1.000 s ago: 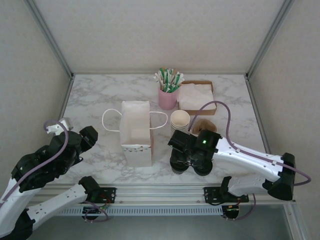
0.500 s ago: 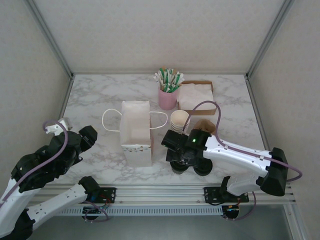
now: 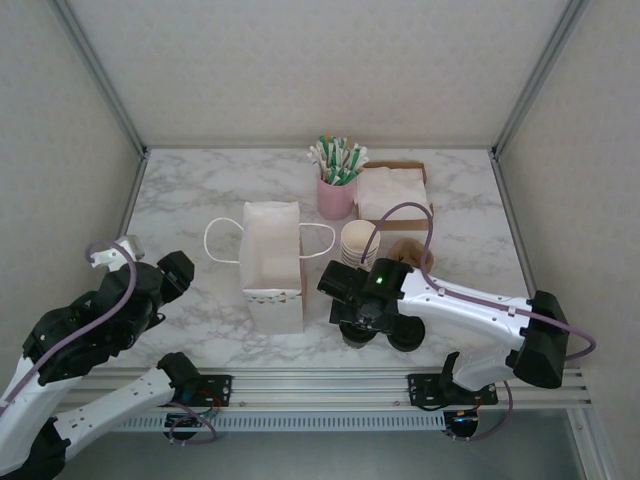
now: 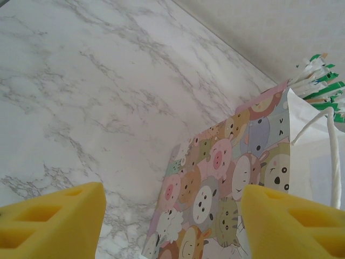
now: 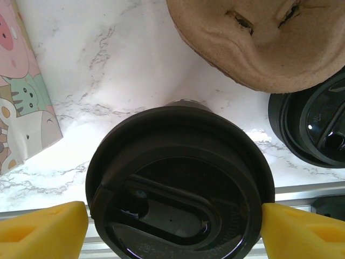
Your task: Pack the takeout coffee
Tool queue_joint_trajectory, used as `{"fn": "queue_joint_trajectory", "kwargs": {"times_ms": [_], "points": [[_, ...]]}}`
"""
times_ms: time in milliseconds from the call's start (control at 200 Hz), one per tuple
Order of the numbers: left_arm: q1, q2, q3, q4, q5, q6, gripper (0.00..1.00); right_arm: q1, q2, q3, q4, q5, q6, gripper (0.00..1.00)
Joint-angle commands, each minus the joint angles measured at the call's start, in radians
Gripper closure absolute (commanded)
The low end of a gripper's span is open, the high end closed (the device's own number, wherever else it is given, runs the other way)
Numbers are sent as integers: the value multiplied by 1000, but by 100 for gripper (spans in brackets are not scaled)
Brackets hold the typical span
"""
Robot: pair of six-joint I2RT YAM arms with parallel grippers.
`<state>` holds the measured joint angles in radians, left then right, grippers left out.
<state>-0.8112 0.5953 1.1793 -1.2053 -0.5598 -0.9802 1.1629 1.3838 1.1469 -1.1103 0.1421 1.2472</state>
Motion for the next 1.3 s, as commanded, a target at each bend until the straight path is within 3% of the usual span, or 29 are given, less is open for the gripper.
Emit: {"fn": "queue_joint_trajectory", "kwargs": {"times_ms": [0, 335, 876, 1296], "points": [[-9, -8, -7, 1, -25, 1, 33, 0, 22, -15, -15, 30, 15, 17], [-9, -9, -9, -2, -26, -5, 33, 1, 60, -17, -34, 33, -6, 26], [-10, -9, -15, -6, -32, -7, 33, 2, 142, -81, -14, -2, -100, 27], [-10, -11, -3, -13, -18, -5, 35, 1, 24, 18, 21, 62, -200, 20]]}}
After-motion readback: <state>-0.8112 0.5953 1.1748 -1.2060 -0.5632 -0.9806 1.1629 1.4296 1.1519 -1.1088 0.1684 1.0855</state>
